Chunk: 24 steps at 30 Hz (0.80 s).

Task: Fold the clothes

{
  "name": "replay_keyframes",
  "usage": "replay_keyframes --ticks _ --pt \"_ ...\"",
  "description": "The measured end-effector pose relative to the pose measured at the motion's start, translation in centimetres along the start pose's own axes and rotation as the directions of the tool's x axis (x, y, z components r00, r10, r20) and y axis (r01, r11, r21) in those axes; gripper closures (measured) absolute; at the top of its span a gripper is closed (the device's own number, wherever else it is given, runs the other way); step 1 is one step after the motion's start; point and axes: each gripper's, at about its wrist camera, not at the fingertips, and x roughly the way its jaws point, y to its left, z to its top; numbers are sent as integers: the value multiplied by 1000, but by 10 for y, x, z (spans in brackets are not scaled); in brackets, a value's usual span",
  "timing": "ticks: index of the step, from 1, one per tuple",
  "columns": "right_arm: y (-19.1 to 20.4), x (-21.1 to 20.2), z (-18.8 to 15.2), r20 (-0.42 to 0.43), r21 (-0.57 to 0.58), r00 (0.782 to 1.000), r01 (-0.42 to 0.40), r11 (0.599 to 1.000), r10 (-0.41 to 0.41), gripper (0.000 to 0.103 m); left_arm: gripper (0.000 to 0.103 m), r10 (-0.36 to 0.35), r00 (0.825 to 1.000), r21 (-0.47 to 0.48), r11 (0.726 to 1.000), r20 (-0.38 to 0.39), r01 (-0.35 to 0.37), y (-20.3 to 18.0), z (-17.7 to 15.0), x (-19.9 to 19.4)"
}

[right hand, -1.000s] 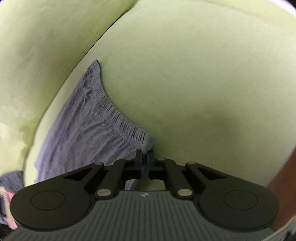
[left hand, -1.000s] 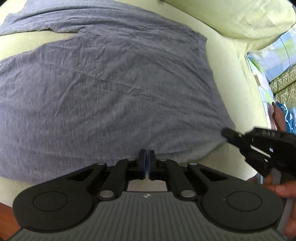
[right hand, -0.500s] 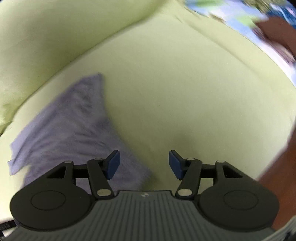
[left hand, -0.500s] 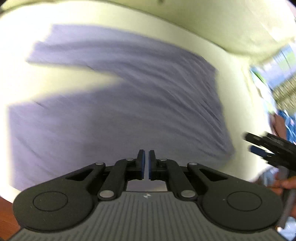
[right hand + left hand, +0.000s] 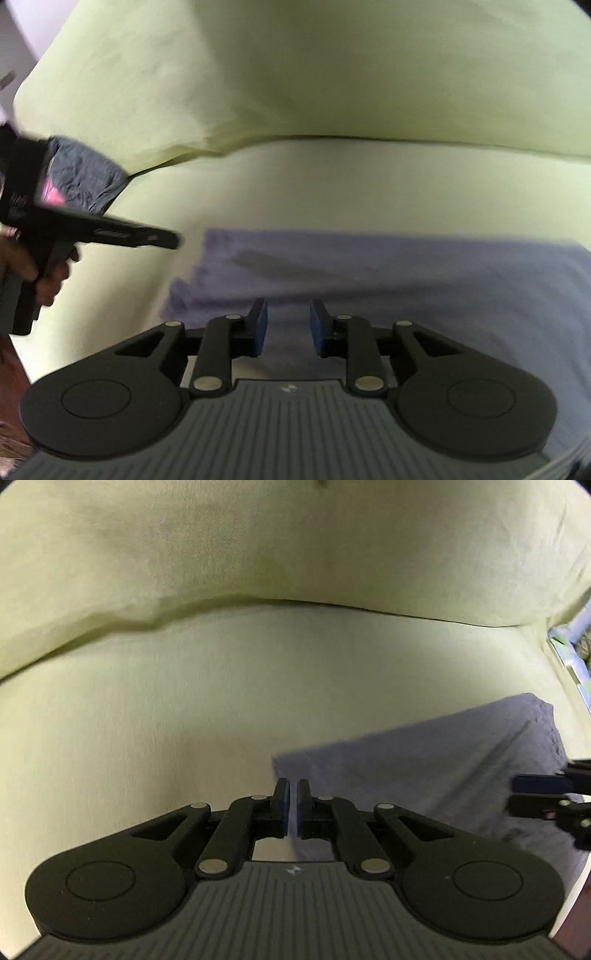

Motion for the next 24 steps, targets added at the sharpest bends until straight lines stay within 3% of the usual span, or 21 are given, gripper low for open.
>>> replay_keyframes --ticks 4,7,11,17,19,21,24 --pt "24 21 19 8 1 1000 -20 1000 20 75 99 -76 997 8 997 0 76 9 11 26" --pt "38 31 19 -7 -24 1000 -6 1000 6 72 93 -88 996 26 996 -9 88 16 14 38" --pt "58 37 3 -39 8 999 -37 999 37 67 72 -116 993 68 991 -33 118 18 15 43" --pt "86 35 -32 -71 131 992 -96 987 106 66 69 -132 988 205 968 -80 145 16 23 59" --pt "91 38 -38 -73 157 992 -87 984 99 66 73 -153 984 247 954 -88 170 17 26 61" --pt "101 41 -45 -72 183 995 -54 982 68 66 102 -187 976 296 931 -114 213 19 29 63" --pt "113 48 -52 -51 241 999 24 970 -13 66 103 -222 963 345 901 -153 263 22 34 67"
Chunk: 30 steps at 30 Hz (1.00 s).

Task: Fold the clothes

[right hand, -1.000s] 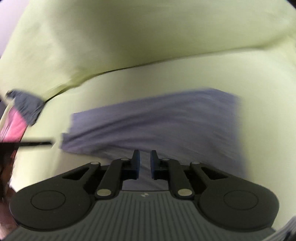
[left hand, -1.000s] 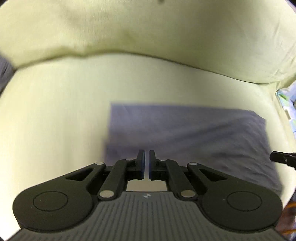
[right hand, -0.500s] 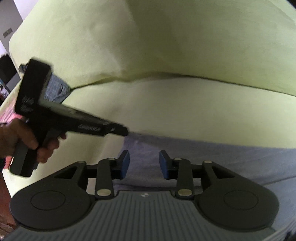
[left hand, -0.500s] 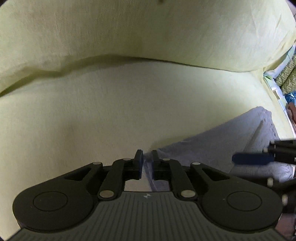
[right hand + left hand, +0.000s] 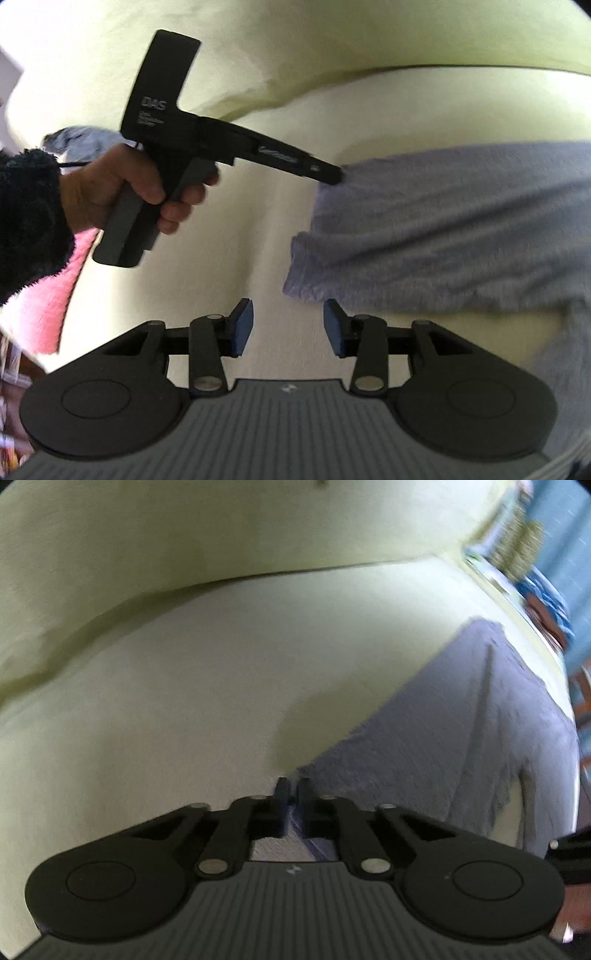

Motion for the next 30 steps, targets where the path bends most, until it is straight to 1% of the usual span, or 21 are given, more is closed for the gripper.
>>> replay_keyframes --ticks 1,2,3,4,6,7,9,10,12,15,17,19,20,21,22,23,25,27,29,30 --pt "4 2 -2 26 39 999 41 998 -42 67 103 -17 1000 22 1000 -9 17 3 2 0" --pt "8 5 -3 44 72 996 72 995 -75 71 103 -37 999 50 998 -21 38 8 4 0" --pt "12 9 -3 54 104 993 101 989 -107 81 103 -49 998 65 997 -28 50 11 5 1" --pt "19 15 -4 61 133 986 148 980 -157 85 103 -60 997 82 995 -39 63 14 7 0" --pt "37 28 -7 65 142 964 246 959 -257 86 103 -63 997 125 990 -50 69 15 10 -11" --pt "48 34 -9 69 134 947 303 943 -314 86 103 -66 996 140 987 -52 72 17 10 -14" --pt "71 47 -12 83 82 897 429 900 -435 85 103 -63 997 179 981 -50 71 21 10 -18" --pt "79 53 -14 86 59 878 467 882 -471 85 103 -52 998 208 976 -41 60 20 10 -22" --pt "92 61 -16 99 4 847 525 851 -522 82 103 -53 998 234 970 -30 59 19 11 -25" --pt "111 74 -23 167 -151 782 622 768 -600 80 103 -67 997 263 962 -37 75 19 19 -20" --pt "117 82 -28 186 -262 754 656 708 -630 80 103 -65 997 275 959 -40 74 20 16 -17" --pt "118 93 -34 194 -343 738 668 661 -646 81 103 -76 997 254 964 -31 81 26 14 -18" --pt "116 94 -36 193 -352 742 663 661 -642 86 103 -79 997 239 967 -25 82 28 14 -19" --pt "114 96 -38 192 -362 746 658 660 -638 98 103 -69 998 238 969 -12 70 29 14 -21" --pt "112 98 -41 191 -371 749 653 660 -634 100 103 -55 998 243 969 4 52 28 14 -22" --pt "110 96 -41 191 -371 755 647 666 -627 101 103 -43 999 252 967 25 35 27 14 -26" --pt "107 83 -38 207 -339 774 630 698 -598 102 103 -32 998 247 969 49 19 28 14 -31" --pt "106 79 -41 203 -334 793 607 721 -574 101 103 -15 999 235 972 45 4 29 11 -31" --pt "102 85 -49 177 -333 805 590 736 -566 101 103 33 999 252 967 41 -42 27 2 -27" --pt "98 86 -52 176 -327 810 584 743 -560 101 103 54 997 260 963 52 -65 26 -1 -29"
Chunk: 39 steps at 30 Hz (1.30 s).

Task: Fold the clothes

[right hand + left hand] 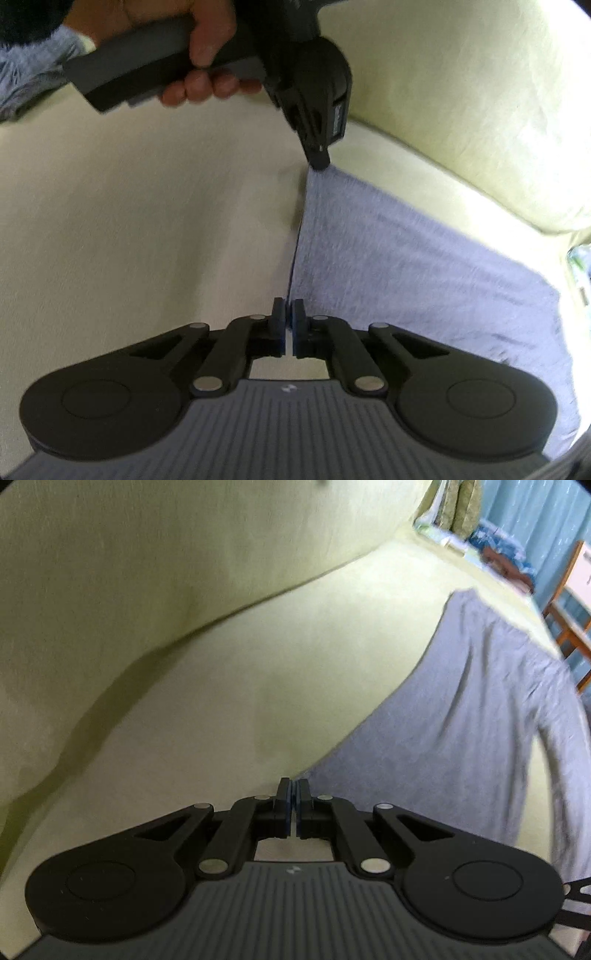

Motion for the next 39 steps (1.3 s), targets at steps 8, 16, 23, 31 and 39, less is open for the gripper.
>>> replay_keyframes --ticks 8,16,23,31,39 --pt "-47 -22 -5 -15 147 994 -106 983 109 56 103 132 988 -46 990 -78 -135 -2 -5 -19" --pt "-163 -39 -29 4 161 977 -209 965 211 61 102 -61 995 75 995 -78 67 -49 51 -35" --pt "-287 -14 -20 64 -110 926 -364 925 372 65 102 -27 992 168 985 -122 47 -91 102 0" --pt "-364 41 37 1 -468 800 -530 708 600 79 97 -25 989 31 999 -144 30 -94 118 29" --pt "-359 89 71 -236 -605 661 -674 425 713 79 74 -125 973 58 989 -192 138 -74 123 48"
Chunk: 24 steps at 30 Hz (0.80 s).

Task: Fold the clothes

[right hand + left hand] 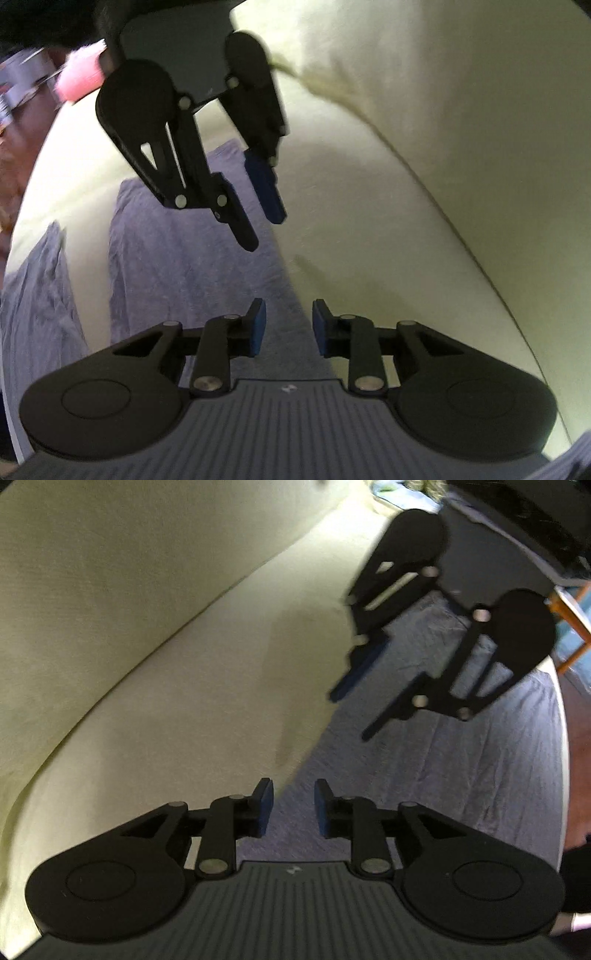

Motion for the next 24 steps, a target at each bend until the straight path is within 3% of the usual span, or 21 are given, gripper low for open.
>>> replay_keyframes --ticks 7,8,11,12,16,24 --pt "-19 19 4 -52 -41 993 -108 993 106 79 75 -50 997 85 995 -63 56 17 -4 11" --pt "-18 21 4 -53 -37 992 -118 992 116 80 78 -55 996 101 993 -69 62 19 -4 11" --pt "-14 18 3 -62 -69 989 -137 988 132 103 103 -36 997 150 988 -69 46 16 -7 10" --pt "-12 18 3 -63 -76 989 -138 988 133 103 103 -39 997 159 986 -71 50 16 -8 9" --pt "-4 11 2 -53 -107 992 -121 987 116 103 103 14 999 224 975 -51 -2 8 -15 4" --pt "-3 -2 -1 -3 -77 1000 -4 997 3 103 103 103 995 195 976 2 -101 22 -22 -1"
